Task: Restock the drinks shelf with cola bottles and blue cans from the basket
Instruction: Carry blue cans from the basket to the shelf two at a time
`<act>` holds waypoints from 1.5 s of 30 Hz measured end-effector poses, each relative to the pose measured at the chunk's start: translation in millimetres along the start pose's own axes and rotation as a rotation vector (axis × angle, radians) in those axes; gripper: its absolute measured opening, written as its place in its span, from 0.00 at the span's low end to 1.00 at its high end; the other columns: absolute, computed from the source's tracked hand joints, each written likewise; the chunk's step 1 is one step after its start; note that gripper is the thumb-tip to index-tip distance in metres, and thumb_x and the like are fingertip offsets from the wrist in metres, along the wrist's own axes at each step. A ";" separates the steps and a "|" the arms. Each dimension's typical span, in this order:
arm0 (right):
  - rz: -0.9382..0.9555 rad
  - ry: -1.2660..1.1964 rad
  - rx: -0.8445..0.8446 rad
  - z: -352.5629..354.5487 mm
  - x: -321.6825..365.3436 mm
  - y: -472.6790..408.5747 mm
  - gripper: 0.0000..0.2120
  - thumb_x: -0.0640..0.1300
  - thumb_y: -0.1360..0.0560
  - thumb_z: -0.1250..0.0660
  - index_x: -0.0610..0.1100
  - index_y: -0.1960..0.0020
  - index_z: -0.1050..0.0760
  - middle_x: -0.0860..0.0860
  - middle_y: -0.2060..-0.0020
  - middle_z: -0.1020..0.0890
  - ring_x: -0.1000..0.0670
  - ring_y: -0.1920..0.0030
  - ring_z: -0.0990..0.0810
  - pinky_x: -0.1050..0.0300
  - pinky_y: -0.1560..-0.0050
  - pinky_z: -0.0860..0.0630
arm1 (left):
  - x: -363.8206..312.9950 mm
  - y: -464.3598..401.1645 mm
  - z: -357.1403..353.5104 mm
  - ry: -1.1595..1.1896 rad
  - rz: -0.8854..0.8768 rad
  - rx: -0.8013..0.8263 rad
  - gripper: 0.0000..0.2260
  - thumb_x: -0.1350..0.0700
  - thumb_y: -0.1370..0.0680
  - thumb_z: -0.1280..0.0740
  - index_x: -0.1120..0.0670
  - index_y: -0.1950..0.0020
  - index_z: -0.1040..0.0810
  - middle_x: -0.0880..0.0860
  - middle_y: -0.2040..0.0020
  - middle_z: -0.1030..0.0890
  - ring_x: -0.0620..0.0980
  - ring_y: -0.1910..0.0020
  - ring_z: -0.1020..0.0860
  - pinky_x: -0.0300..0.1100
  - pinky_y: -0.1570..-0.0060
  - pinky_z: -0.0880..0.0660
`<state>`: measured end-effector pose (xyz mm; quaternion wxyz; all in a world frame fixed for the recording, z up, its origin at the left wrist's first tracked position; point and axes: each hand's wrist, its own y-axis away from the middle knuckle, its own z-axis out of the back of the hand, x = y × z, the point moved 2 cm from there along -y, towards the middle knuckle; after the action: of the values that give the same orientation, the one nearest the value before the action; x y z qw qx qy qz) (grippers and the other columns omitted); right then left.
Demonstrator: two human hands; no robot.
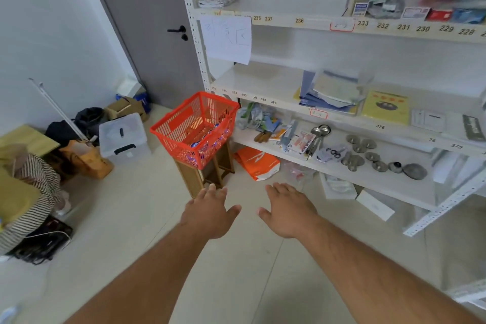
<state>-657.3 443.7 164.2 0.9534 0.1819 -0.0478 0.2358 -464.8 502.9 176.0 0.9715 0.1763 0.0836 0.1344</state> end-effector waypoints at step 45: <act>0.341 0.207 0.253 108.4 58.0 -601.0 0.34 0.63 0.18 0.42 0.43 0.19 0.40 0.45 0.23 0.31 0.41 0.25 0.32 0.45 0.26 0.34 | 167.2 -472.8 69.5 0.526 0.457 0.145 0.29 0.33 0.21 0.41 0.45 0.23 0.33 0.51 0.29 0.27 0.58 0.32 0.26 0.56 0.35 0.25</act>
<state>-325.8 -65.6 80.4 0.8693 0.2640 0.0503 0.4149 -181.9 102.9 48.4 0.8466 0.2184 0.2985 0.3827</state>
